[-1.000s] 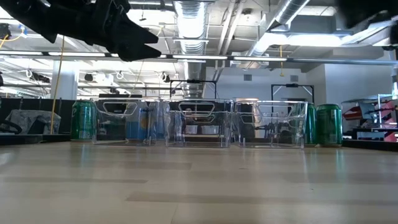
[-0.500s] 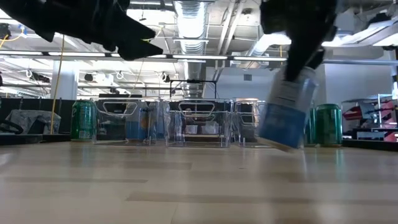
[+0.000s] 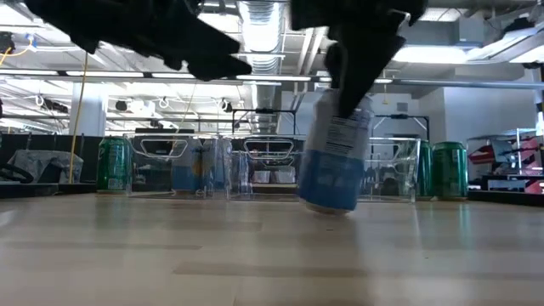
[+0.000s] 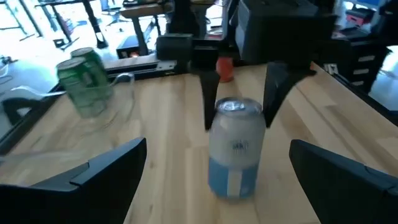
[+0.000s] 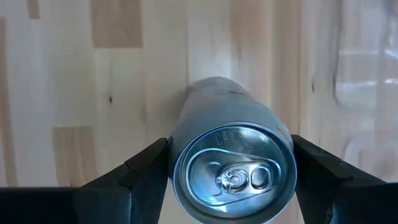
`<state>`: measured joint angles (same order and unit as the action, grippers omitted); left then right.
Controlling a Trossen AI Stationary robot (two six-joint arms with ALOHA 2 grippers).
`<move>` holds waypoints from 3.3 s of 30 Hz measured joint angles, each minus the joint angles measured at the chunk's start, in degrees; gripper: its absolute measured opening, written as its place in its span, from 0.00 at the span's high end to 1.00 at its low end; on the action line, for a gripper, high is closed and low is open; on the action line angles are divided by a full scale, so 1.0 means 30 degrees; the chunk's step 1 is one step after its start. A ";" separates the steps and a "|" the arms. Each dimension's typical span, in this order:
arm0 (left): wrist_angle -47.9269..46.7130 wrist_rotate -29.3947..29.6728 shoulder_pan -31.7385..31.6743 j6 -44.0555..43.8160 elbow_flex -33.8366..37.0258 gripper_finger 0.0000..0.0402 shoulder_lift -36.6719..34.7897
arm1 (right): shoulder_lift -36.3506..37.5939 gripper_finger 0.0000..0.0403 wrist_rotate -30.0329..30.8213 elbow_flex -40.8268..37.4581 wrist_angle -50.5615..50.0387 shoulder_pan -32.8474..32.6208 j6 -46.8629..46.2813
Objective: Sort soda cans
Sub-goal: Put the blue-white soda can into the left transparent bin
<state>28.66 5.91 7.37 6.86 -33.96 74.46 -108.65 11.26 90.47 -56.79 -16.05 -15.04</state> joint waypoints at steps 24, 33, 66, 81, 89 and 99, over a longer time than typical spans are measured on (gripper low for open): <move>-0.0866 -0.0815 0.0694 -0.0620 -0.1259 0.03 0.1813 | -0.0965 0.02 -0.0245 0.2568 -0.0148 0.0782 0.0850; 0.1715 -0.0896 0.0701 -0.0701 -0.1252 0.03 0.3131 | 0.1306 0.02 0.1708 0.2575 -0.0984 -0.1016 -0.1568; 0.2967 -0.1324 0.0017 -0.0083 -0.5288 0.27 1.0213 | 0.3364 0.02 1.1244 0.1507 -0.9878 -0.5691 -1.4736; 0.0497 -0.0093 0.0024 -0.0130 -0.5237 0.27 0.6779 | 0.8371 0.05 1.5899 -0.2094 -0.2394 -0.6117 -0.7527; -0.4364 0.1290 -0.0075 -0.0065 -0.5252 0.27 0.1433 | 1.0077 0.15 1.5985 -0.4254 -0.1292 -0.4962 -0.6202; -0.9225 0.5020 -0.1499 -0.0295 -0.5255 0.27 -0.4997 | 1.0228 0.23 1.5782 -0.5878 -0.0304 -0.3313 -0.5619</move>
<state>0.98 20.97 2.87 5.97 -49.72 59.47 -77.96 58.60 72.83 -57.70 -25.99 -31.89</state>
